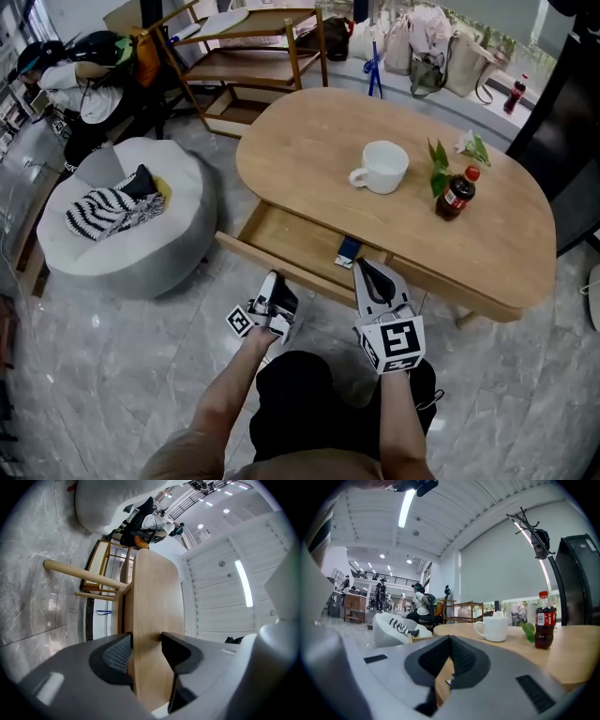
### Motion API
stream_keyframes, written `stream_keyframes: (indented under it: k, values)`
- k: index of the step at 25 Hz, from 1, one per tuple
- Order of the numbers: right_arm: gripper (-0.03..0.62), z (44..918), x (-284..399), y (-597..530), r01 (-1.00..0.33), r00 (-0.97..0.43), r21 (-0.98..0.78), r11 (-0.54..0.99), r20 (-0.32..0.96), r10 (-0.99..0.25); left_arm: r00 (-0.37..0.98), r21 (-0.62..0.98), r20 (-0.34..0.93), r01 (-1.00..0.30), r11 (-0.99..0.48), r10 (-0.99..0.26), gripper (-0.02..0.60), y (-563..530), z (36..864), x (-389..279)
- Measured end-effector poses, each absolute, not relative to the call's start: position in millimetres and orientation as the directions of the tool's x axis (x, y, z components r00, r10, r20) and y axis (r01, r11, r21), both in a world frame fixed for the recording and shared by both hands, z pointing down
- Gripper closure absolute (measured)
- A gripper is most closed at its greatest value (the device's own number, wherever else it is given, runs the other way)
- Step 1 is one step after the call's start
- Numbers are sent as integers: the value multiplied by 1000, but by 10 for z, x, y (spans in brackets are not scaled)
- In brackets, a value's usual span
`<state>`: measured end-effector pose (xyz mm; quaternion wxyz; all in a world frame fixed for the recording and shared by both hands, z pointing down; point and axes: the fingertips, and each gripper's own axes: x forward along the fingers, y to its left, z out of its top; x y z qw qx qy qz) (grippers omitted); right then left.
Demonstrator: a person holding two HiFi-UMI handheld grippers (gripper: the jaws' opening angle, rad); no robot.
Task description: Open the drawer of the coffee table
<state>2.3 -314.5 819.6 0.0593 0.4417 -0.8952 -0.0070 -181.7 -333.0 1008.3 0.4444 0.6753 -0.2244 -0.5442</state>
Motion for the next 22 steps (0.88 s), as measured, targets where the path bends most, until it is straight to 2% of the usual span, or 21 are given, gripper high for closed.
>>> stream_keyframes:
  k: [9,22]
  values:
    - [589,8186,23,-3141,-785,-608,71,615,103,-787,297,833,-553,190,-519,-779,393,-3214,10065,-1814]
    - [589,8254,25,-3141,-784,-609,62,618,113,-785,349,835,-548,167,-525,-760,387,-3207,10198,-1806]
